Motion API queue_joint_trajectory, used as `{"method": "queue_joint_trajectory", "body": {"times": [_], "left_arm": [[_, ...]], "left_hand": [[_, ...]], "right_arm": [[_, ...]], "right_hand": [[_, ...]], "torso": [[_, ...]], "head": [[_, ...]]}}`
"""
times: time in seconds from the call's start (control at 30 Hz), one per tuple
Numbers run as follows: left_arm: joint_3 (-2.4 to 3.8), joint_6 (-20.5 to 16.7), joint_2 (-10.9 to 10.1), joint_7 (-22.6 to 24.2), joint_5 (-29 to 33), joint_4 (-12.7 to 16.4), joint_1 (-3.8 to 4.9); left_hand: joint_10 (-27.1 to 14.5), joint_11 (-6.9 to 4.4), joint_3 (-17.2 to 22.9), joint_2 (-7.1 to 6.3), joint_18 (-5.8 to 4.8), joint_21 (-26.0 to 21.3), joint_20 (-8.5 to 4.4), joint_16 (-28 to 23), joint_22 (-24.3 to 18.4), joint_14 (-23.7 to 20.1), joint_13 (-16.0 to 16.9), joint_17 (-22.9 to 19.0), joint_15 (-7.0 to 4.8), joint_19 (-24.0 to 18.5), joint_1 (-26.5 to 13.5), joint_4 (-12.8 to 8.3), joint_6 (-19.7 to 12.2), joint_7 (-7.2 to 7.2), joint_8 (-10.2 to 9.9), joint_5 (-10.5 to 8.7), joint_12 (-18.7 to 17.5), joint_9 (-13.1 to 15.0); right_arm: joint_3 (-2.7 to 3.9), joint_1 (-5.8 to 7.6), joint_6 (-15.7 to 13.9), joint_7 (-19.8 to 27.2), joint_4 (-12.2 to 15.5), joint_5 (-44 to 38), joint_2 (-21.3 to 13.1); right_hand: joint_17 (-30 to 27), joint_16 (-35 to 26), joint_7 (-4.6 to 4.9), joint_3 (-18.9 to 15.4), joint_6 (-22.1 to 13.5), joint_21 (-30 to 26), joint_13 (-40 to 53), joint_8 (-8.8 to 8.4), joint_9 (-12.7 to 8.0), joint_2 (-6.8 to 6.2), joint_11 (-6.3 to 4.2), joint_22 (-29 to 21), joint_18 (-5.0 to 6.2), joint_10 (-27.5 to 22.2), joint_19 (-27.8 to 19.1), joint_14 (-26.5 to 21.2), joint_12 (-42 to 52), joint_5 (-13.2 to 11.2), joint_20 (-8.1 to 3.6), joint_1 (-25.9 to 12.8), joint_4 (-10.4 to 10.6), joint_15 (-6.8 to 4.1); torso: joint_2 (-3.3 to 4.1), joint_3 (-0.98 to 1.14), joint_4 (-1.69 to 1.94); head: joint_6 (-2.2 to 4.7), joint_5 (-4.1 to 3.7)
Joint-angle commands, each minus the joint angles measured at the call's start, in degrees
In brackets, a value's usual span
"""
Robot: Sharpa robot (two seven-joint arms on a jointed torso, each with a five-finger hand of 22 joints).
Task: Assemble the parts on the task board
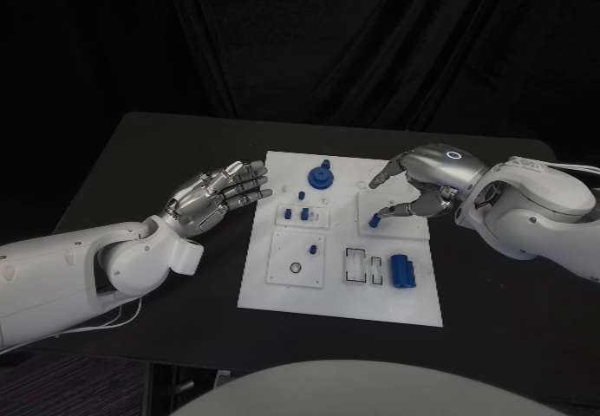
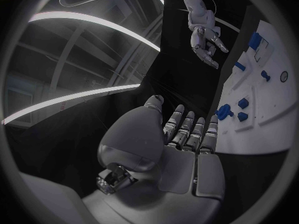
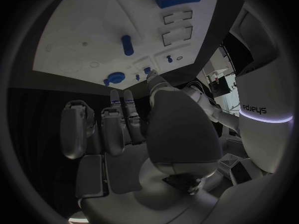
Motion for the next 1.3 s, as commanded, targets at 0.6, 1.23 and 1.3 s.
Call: {"method": "queue_joint_trajectory", "body": {"times": [0.6, 1.23, 1.3], "left_arm": [[0.04, 0.7, 0.2, 0.9, 0.4, -0.2, -1.66], [0.04, 2.2, 0.2, 2.8, 0.4, -0.5, -2.08], [0.04, 2.2, 0.2, 2.7, 0.4, -0.6, -2.11]], "left_hand": [[0.1, 0.05, 0.1, -0.11, 0.55, 0.5, -0.01, 0.1, 0.2, 0.0, 0.0, 0.0, 0.07, 0.5, 0.5, -0.3, -0.1, 4.07, 0.1, 0.23, 0.1, 0.0], [0.5, 0.16, 0.0, -0.53, 0.36, 1.4, -0.01, 1.0, 1.5, 0.6, 0.1, 0.1, 0.3, 2.0, 0.3, -0.7, 0.3, 4.0, 0.4, 0.22, 0.8, 0.1], [0.5, 0.17, 0.0, -0.52, 0.36, 1.4, -0.01, 1.0, 1.5, 0.6, 0.1, 0.1, 0.31, 2.0, 0.3, -0.7, 0.3, 4.0, 0.4, 0.22, 0.8, 0.1]], "right_arm": [[-0.07, -3.71, 3.7, -2.8, -2.6, -0.5, 0.8], [-0.05, -5.24, 3.6, -0.9, -5.4, -0.5, 4.7], [-0.05, -5.32, 3.6, -0.8, -5.6, -0.5, 4.9]], "right_hand": [[2.5, -1.6, 0.96, 2.0, 0.5, -1.9, 0.1, -0.68, -0.7, 2.12, -0.45, 11.0, 1.39, 4.2, 0.8, 2.7, 0.6, 2.9, 0.58, 5.5, -0.6, 0.51], [1.3, -2.3, 2.86, 5.6, 2.6, -2.7, -0.2, -0.09, -0.6, 2.73, -0.79, 10.6, 1.64, 9.1, 0.1, 2.3, -0.7, 12.8, 0.44, 11.0, -1.9, 0.23], [1.2, -2.4, 2.95, 6.3, 3.9, -2.7, -0.3, 0.52, -0.2, 2.55, -0.88, 10.6, 1.65, 9.7, 0.1, 2.3, -1.1, 13.8, 0.37, 11.4, -1.9, 0.13]], "torso": [[-0.01, 0.01, 0.01], [-0.02, 0.01, 0.02], [-0.02, 0.0, 0.09]], "head": [[-0.01, -0.55], [-0.01, -0.39], [-0.01, -0.45]]}}
